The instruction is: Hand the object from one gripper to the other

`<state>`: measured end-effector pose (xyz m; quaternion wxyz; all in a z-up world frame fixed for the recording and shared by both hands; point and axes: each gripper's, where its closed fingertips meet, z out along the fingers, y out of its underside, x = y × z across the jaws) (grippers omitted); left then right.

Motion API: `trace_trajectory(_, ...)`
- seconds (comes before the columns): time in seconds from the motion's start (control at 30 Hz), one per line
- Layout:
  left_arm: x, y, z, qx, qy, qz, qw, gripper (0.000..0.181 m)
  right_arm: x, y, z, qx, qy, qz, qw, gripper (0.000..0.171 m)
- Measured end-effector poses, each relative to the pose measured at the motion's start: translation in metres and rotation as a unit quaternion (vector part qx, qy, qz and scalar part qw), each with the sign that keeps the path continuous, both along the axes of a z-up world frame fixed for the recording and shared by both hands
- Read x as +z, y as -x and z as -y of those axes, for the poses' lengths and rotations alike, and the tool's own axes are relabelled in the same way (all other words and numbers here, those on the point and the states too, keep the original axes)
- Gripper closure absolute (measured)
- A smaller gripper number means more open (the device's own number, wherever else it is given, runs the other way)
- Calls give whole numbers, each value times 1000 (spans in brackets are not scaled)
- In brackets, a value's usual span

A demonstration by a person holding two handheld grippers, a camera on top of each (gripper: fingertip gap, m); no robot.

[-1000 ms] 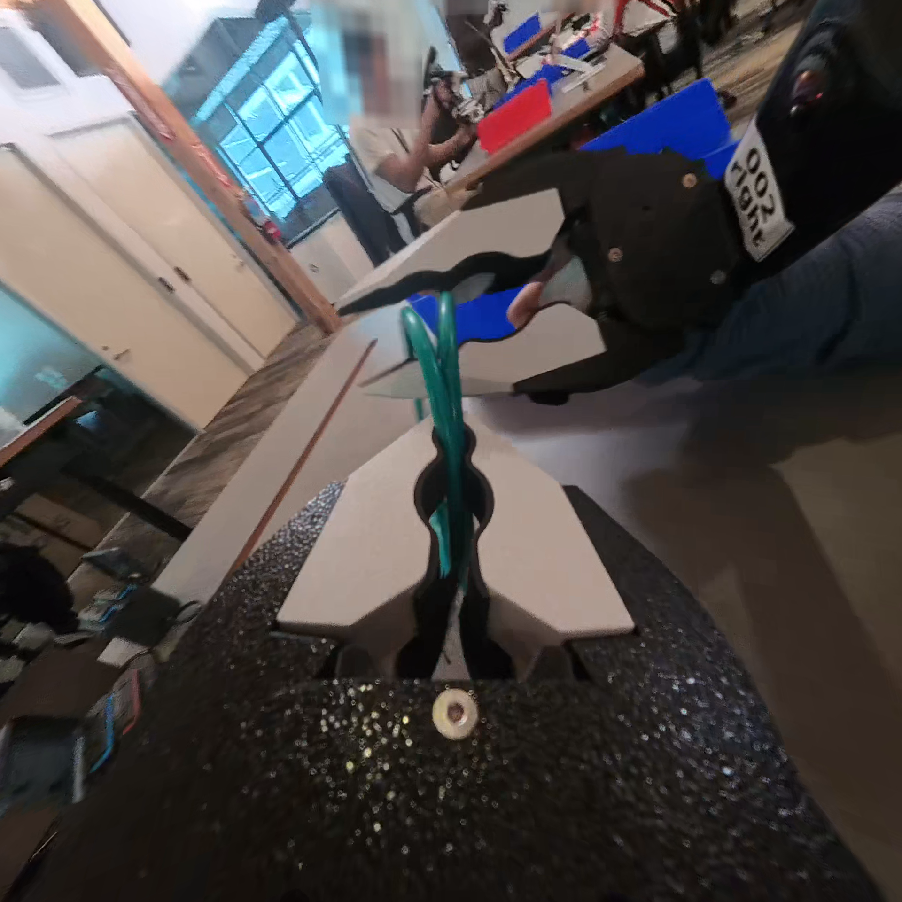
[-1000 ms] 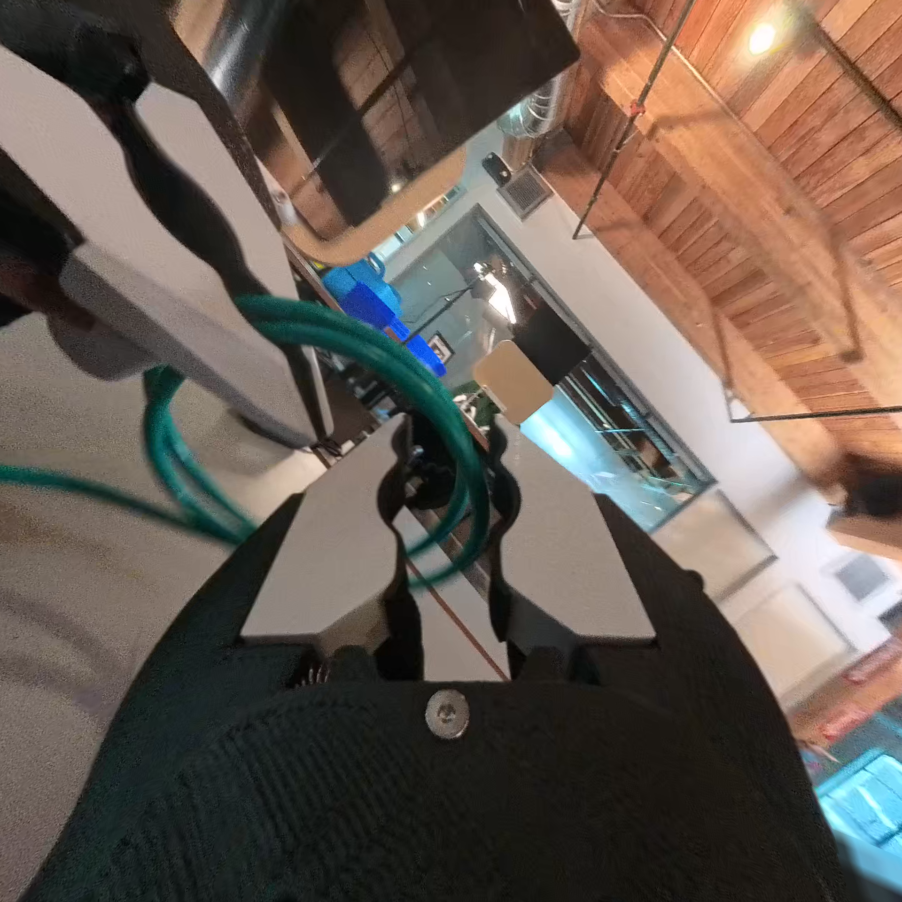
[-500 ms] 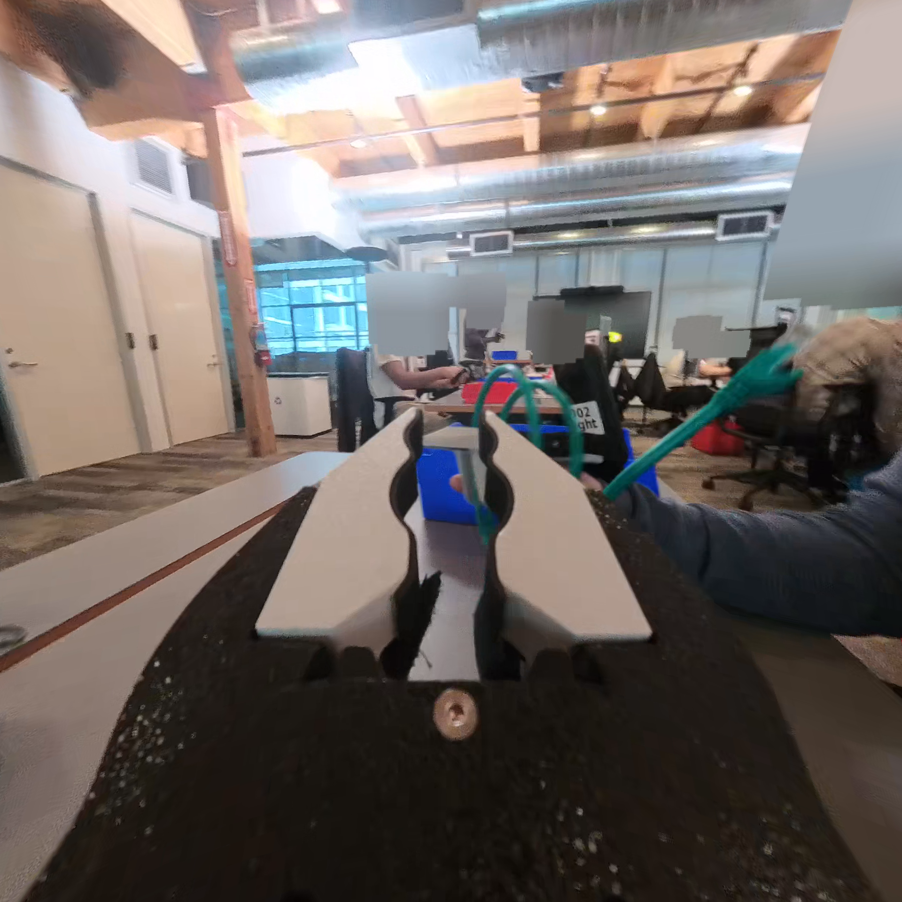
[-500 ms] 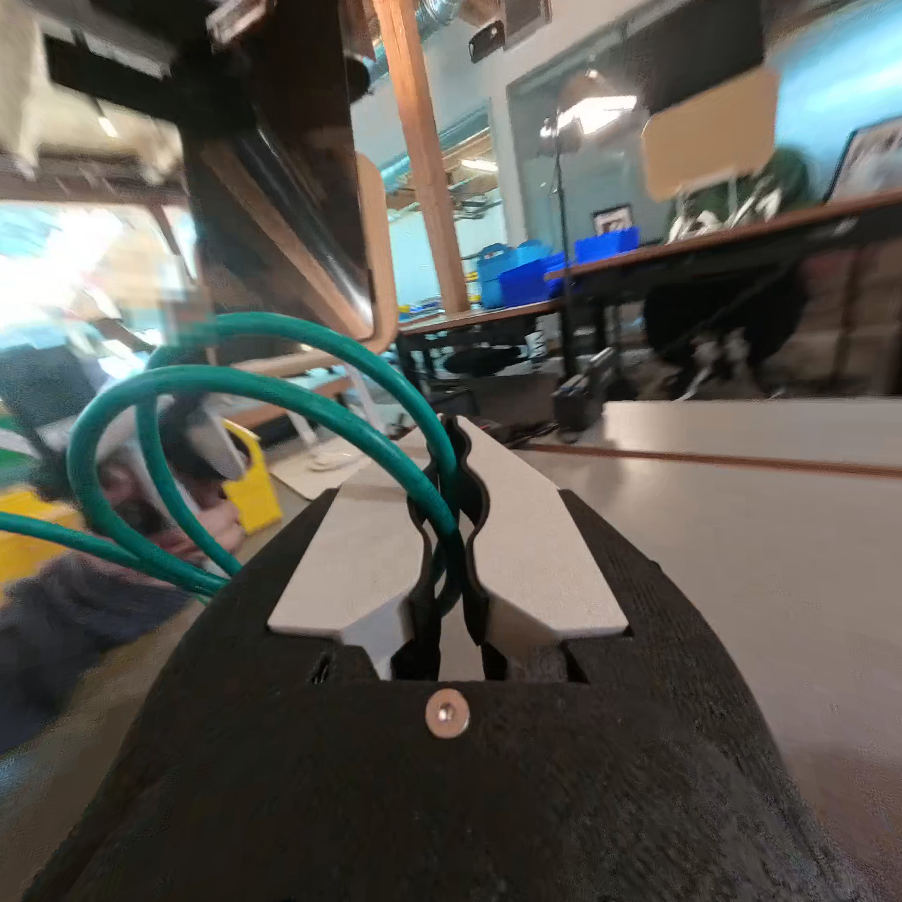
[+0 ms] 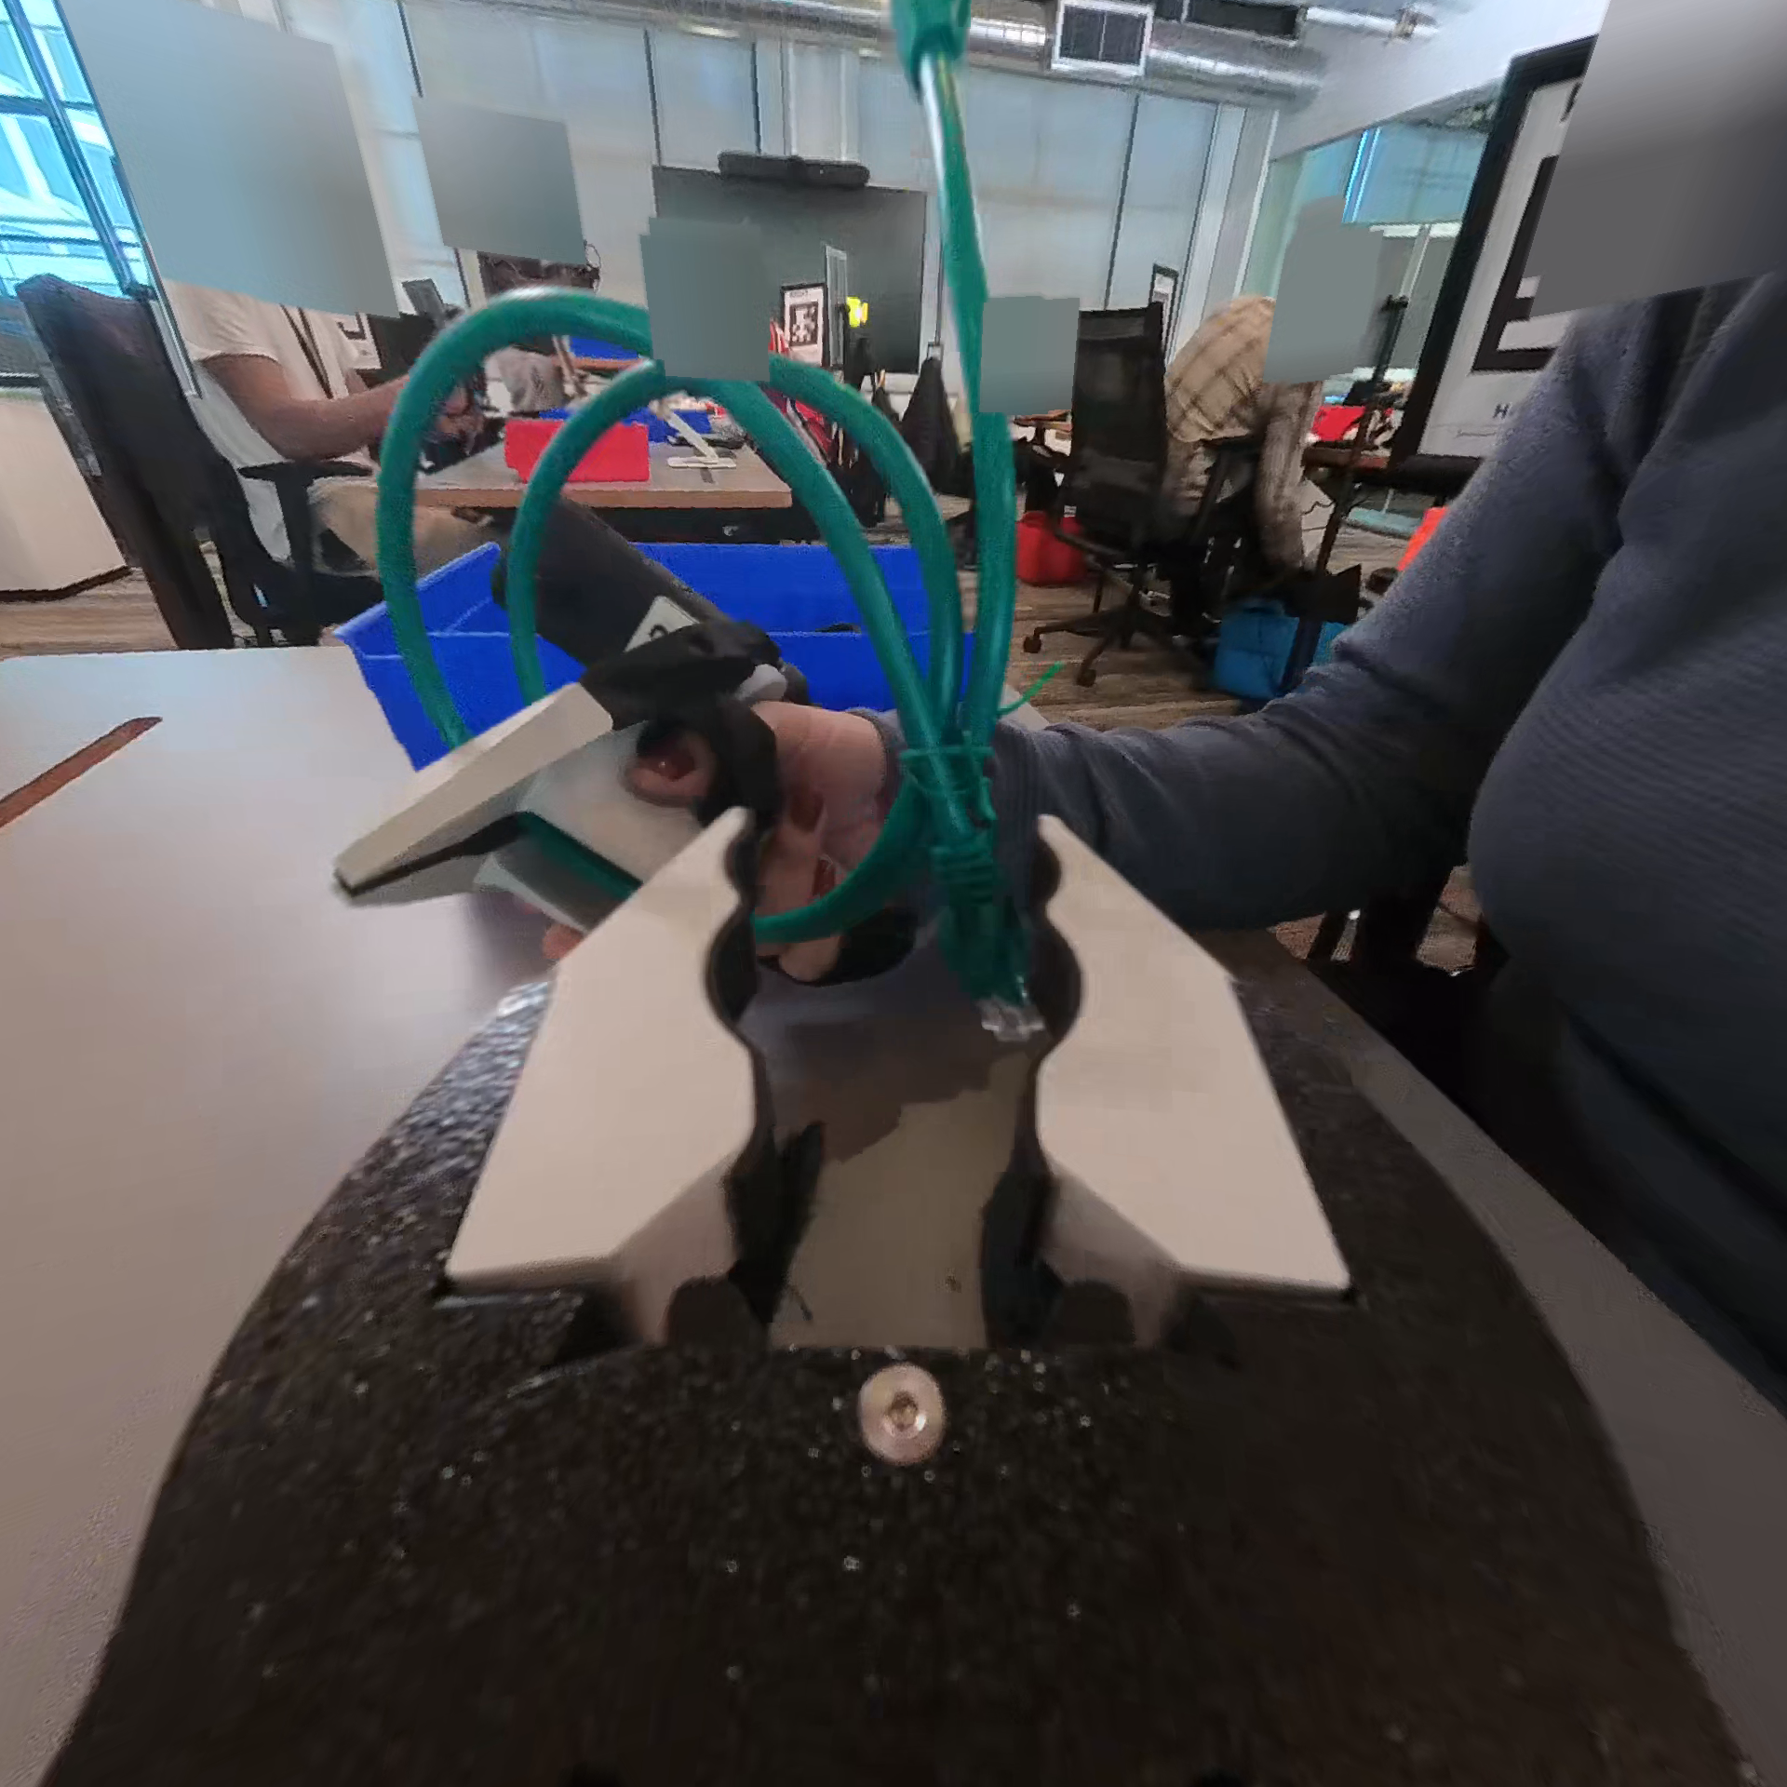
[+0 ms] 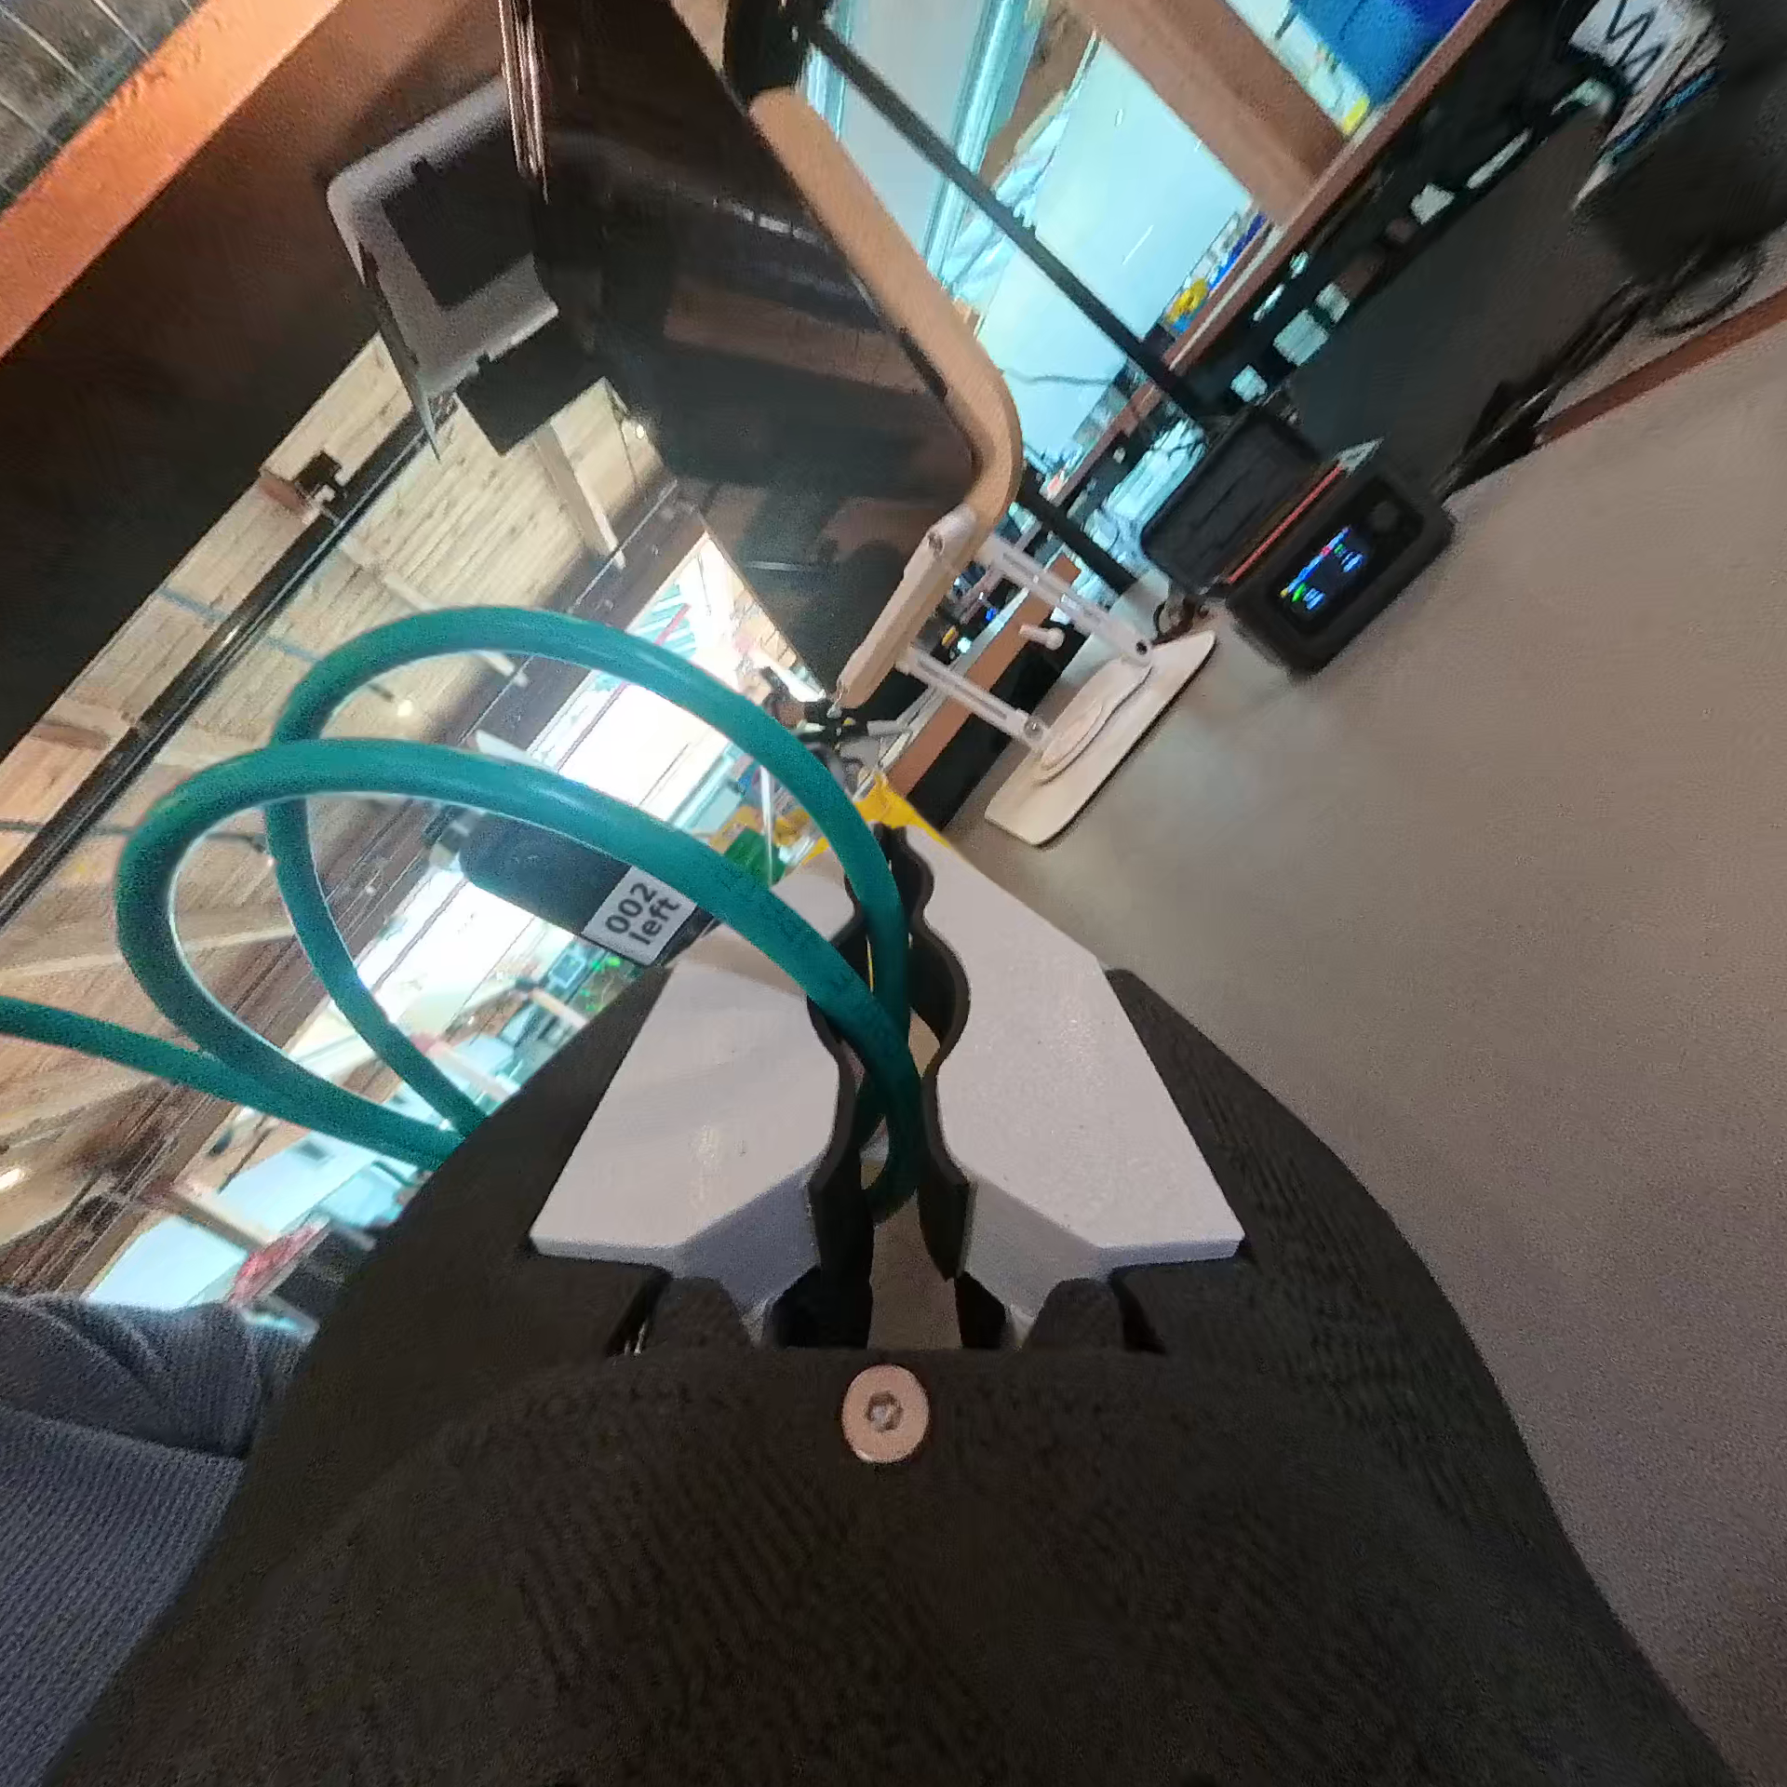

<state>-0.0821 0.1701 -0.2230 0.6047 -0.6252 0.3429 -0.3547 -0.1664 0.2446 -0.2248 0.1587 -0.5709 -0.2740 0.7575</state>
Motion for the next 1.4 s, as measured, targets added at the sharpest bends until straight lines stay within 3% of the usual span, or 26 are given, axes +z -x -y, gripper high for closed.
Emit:
trace_trajectory(0.07,0,-5,3,-16,-12,-3,1000,158,-4,3,4,7,-6,12,1000,171)
trace_trajectory(0.17,10,7,-3,8,-5,29,1000,169,-1,3,-3,-17,-18,6,1000,168)
trace_trajectory(0.27,31,37,-7,39,8,124,991,171,-2,3,-15,-69,-103,25,992,115)
trace_trajectory(0.33,39,61,-11,70,27,182,980,172,0,2,-15,-94,-201,30,975,94)
trace_trajectory(0.43,41,89,-16,96,72,249,961,172,5,0,-1,-125,-424,12,897,84)
trace_trajectory(0.47,37,94,-17,100,92,256,957,172,7,-2,7,-137,-510,-3,849,84)
trace_trajectory(0.57,24,98,-20,99,147,259,949,172,4,-3,45,-153,-731,-56,663,97)
trace_trajectory(0.6,23,96,-20,92,159,266,946,172,-5,1,59,-129,-760,-62,634,97)
trace_trajectory(0.7,29,85,-12,18,192,312,930,171,-32,13,79,-66,-788,-36,610,93)
trace_trajectory(0.73,32,80,-7,-18,204,329,922,172,-36,15,79,-67,-797,-32,600,101)
trace_trajectory(0.77,34,75,-4,-45,213,338,916,172,-37,16,78,-75,-804,-30,589,118)
trace_trajectory(0.8,33,72,-3,-56,219,340,913,171,-37,15,76,-80,-808,-27,583,145)
trace_trajectory(0.83,32,68,-3,-62,223,338,912,171,-36,15,73,-86,-806,-20,585,164)
trace_trajectory(0.87,34,66,-3,-67,216,339,913,164,-36,16,71,-84,-795,-8,601,166)
trace_trajectory(1.03,56,79,-3,-34,116,356,927,129,-7,17,62,-85,-601,7,795,168)
trace_trajectory(1.1,46,79,-8,29,79,285,955,118,6,12,57,-63,-475,-11,878,168)
trace_trajectory(1.17,30,74,-13,95,30,170,980,112,22,3,49,-41,-355,-44,933,168)
trace_trajectory(1.27,7,59,-19,148,-44,-6,988,118,45,-12,35,-4,-182,-105,978,170)
trace_trajectory(1.4,-19,48,-38,214,-101,-162,958,109,57,-27,30,89,6,-156,984,169)
